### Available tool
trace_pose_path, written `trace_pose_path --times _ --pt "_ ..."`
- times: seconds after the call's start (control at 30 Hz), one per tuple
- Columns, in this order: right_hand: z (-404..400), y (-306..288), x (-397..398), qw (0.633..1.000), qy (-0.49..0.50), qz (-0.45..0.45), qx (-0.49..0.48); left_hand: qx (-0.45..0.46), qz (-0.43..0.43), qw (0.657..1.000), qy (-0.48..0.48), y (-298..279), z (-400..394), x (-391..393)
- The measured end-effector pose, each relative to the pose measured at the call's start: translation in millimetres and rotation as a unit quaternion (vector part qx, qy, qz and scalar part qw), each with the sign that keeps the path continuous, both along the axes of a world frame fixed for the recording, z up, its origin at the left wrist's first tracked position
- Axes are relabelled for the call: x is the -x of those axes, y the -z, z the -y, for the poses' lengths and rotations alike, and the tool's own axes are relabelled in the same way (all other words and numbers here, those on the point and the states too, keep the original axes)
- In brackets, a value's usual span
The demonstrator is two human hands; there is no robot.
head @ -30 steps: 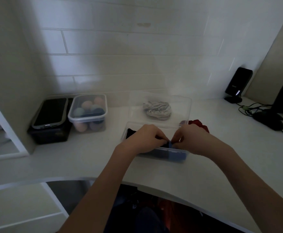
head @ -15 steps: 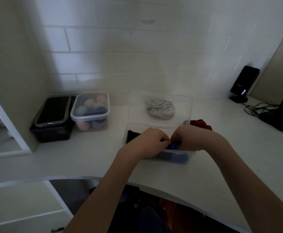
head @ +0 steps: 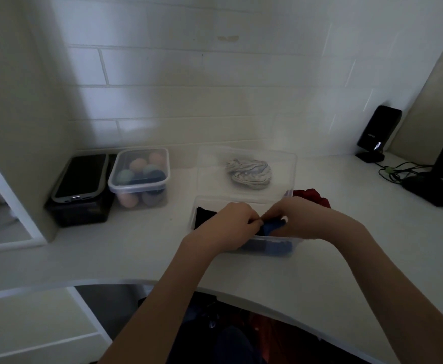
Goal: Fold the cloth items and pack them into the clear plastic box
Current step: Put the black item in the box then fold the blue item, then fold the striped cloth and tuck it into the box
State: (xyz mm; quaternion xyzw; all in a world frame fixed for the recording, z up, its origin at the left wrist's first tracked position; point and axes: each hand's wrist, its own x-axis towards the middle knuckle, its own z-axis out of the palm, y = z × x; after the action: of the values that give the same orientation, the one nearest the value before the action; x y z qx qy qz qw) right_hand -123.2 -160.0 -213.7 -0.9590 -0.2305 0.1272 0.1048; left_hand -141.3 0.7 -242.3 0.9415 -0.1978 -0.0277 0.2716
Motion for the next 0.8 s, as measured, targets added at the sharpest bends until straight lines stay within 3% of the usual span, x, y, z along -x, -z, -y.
trace_pose_path --times 0.1,0.23,0.37,0.63,0.73,0.8 --pt "7 -4 0 0.987 0.060 0.073 -0.127 0.021 0.009 1.000 -0.011 1 -2 3" --pt "27 -6 -13 0.929 0.152 0.167 -0.294 0.088 0.061 0.993 -0.043 -1 -5 10" --pt "49 16 -30 0.888 0.243 0.228 -0.317 0.183 0.124 0.971 -0.092 -3 -7 13" --pt "32 29 -69 0.909 0.159 0.220 -0.315 0.161 0.145 0.969 -0.115 -1 -22 12" --pt "19 28 -85 0.931 0.120 0.151 -0.311 0.156 0.155 0.966 -0.133 4 -28 11" --pt "30 62 -132 0.954 0.098 0.103 -0.264 0.148 0.149 0.969 -0.130 7 -29 12"
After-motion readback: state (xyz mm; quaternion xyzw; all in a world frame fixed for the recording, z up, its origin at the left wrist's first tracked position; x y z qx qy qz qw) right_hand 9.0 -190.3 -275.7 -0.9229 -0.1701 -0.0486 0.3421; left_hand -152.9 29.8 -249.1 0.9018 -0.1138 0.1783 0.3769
